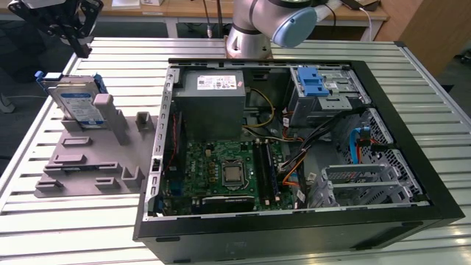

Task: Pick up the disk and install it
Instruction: 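Reach for the disk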

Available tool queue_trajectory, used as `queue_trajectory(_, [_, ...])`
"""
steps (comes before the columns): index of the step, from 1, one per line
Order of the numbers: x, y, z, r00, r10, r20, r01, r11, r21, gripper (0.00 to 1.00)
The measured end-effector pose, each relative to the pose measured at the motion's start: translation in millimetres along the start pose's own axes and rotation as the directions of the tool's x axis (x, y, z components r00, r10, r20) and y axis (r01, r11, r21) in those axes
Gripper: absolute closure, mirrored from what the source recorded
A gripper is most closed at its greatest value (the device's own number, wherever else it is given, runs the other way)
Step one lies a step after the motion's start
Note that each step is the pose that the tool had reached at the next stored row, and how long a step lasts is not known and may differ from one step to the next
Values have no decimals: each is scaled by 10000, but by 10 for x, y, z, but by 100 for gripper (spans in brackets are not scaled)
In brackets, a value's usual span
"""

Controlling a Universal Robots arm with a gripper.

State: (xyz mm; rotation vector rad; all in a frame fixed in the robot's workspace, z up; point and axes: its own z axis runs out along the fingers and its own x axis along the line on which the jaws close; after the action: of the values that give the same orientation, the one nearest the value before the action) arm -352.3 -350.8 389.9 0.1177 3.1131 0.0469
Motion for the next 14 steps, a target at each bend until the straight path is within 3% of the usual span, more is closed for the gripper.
queue_trajectory(14, [100,-2,5,10000,0,-19,0,10000,1,89])
